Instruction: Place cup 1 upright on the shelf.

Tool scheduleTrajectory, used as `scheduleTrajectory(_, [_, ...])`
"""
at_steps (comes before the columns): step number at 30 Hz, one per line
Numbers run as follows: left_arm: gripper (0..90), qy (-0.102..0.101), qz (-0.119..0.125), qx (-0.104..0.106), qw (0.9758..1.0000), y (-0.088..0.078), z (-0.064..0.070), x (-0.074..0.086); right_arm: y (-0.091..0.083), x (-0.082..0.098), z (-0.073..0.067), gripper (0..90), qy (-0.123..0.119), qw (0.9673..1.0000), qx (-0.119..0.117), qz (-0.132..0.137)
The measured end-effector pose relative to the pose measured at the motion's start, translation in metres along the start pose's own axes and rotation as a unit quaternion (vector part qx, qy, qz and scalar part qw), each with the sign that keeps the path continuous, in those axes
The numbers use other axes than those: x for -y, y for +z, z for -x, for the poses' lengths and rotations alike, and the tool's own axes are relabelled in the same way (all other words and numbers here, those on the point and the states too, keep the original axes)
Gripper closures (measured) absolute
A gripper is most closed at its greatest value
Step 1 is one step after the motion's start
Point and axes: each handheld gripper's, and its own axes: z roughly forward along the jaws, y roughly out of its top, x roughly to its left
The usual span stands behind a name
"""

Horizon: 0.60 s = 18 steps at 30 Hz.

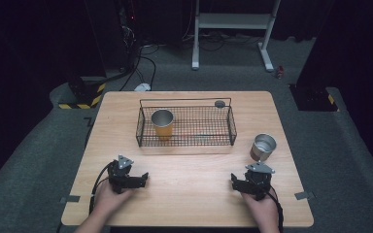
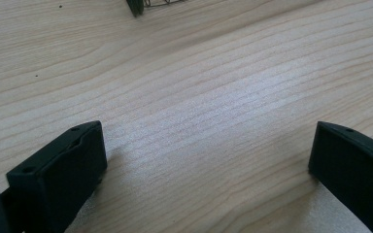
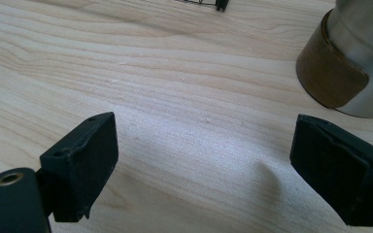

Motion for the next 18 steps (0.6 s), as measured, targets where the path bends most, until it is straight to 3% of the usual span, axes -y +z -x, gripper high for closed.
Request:
scheduleTrajectory(7, [0.2,-0.002,-0.001,-0.007,1.0000,0.000,-0.001,0.000,-0.010,0.001,0.007,10.7,0.008,0.9998,0.012,0.010])
scheduleTrajectory(10, [0.2,-0.003,-0.001,-0.007,1.0000,0.000,-0.001,0.000,-0.012,0.000,0.009,10.8,-0.002,0.9996,0.025,0.010])
scheduleTrajectory(18, [0.3,-0.003,-0.001,-0.007,1.0000,0.000,-0.001,0.000,-0.014,0.001,0.019,10.4,-0.006,0.9996,0.013,0.022])
